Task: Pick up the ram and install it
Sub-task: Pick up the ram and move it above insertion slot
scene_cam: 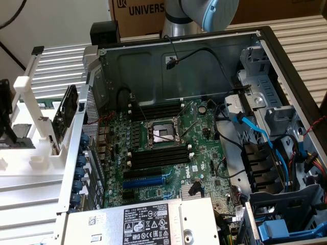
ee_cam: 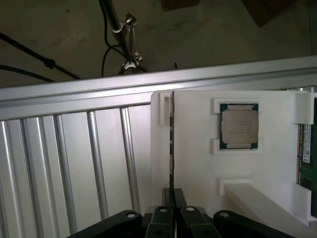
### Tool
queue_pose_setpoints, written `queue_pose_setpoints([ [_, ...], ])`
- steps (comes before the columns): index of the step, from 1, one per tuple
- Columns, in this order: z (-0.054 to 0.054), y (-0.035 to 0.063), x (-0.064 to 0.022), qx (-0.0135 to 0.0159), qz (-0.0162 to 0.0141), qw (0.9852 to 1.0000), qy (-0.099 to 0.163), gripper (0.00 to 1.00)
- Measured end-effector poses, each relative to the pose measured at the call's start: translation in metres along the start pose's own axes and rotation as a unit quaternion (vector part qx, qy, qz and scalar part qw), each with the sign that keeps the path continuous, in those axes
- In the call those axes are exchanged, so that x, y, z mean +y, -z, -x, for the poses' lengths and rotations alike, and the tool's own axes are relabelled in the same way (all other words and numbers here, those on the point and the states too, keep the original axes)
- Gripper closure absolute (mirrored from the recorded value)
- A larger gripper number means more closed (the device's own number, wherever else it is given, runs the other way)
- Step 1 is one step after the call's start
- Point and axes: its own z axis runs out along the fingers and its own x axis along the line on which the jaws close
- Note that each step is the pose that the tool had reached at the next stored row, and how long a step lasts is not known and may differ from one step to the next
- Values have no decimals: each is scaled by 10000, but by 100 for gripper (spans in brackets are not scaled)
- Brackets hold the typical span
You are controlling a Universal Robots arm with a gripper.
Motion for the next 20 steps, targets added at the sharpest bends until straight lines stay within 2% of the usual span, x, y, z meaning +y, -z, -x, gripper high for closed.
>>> queue_pose_setpoints([
  [7, 20, 311, -2, 6, -1, 10000, -15, 88],
  [8, 24, 391, -3, 6, -2, 10000, -15, 88],
  [14, 25, 399, -4, 6, -1, 10000, -15, 88],
  [20, 38, 636, -11, 14, 22, 10000, -16, 88],
])
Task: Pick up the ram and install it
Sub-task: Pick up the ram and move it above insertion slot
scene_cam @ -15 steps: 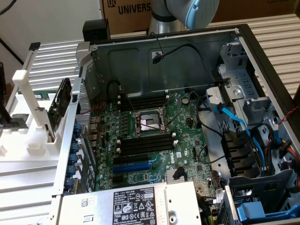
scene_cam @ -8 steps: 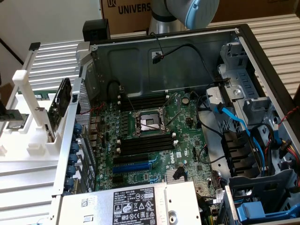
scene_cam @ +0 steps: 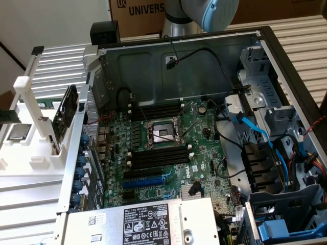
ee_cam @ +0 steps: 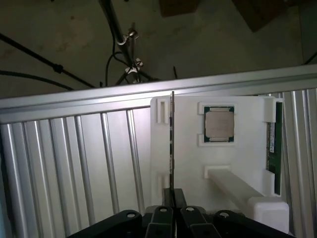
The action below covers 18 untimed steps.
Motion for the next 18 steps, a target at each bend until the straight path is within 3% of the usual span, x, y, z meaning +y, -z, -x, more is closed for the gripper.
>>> queue_pose_setpoints([
  [5, 9, 193, -13, 9, 33, 10000, -1, 88],
  [13, 37, 370, -162, 50, 183, 9998, -6, 88],
  [16, 40, 370, -162, 56, 181, 9998, -7, 88],
  [18, 45, 394, -182, 53, 153, 9999, -5, 88],
])
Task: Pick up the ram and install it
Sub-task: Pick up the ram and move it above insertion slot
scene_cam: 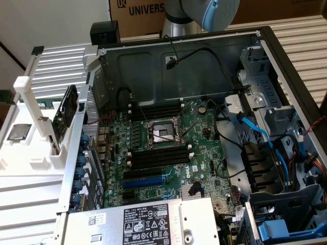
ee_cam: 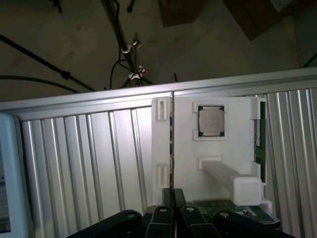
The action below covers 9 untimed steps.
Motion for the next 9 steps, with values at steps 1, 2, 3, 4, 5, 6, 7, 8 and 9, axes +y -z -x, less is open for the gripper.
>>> queue_pose_setpoints([
  [1, 4, 13, -21, -4, -17, 10000, 0, 88],
  [2, 7, 24, -42, -12, -30, 10000, 0, 88],
  [3, 11, 36, -67, -28, -41, 10000, 1, 88],
  [4, 14, 49, -90, -44, -47, 10000, 1, 88],
  [5, 19, 63, -120, -65, -50, 10000, 1, 88],
  [6, 24, 80, -152, -88, -50, 9999, 2, 88],
  [7, 29, 99, -184, -113, -48, 9999, 2, 88],
  [8, 33, 118, -214, -138, -45, 9999, 2, 88],
  [9, 38, 139, -245, -163, -42, 9999, 3, 88],
])
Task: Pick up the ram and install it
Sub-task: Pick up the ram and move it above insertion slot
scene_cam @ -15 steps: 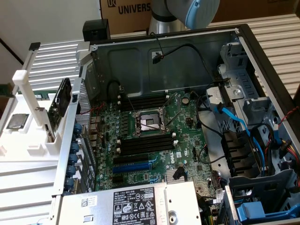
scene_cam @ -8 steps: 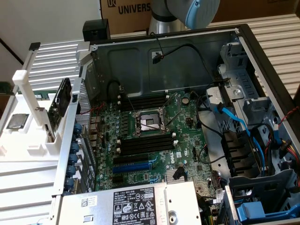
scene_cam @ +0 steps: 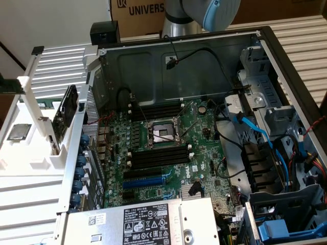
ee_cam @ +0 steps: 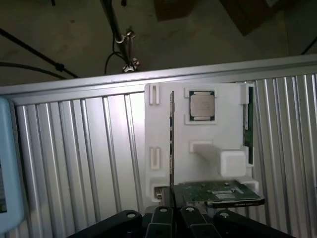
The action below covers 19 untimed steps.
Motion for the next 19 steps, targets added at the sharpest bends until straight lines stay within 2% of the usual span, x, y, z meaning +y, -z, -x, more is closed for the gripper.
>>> queue_pose_setpoints([
  [2, 11, 38, -64, -50, 6, 10000, 0, 88],
  [3, 28, 101, -159, -125, 16, 9999, -1, 88],
  [5, 37, 148, -214, -181, 23, 9998, 0, 88],
  [7, 48, 248, -306, -292, 38, 9996, 8, 88],
  [10, 45, 342, -388, -380, 54, 9993, 39, 88],
  [12, 45, 389, -448, -405, 60, 9991, 72, 88],
  [15, 49, 446, -547, -427, 71, 9990, 144, 88],
  [19, 45, 468, -619, -428, 74, 9989, 172, 88],
])
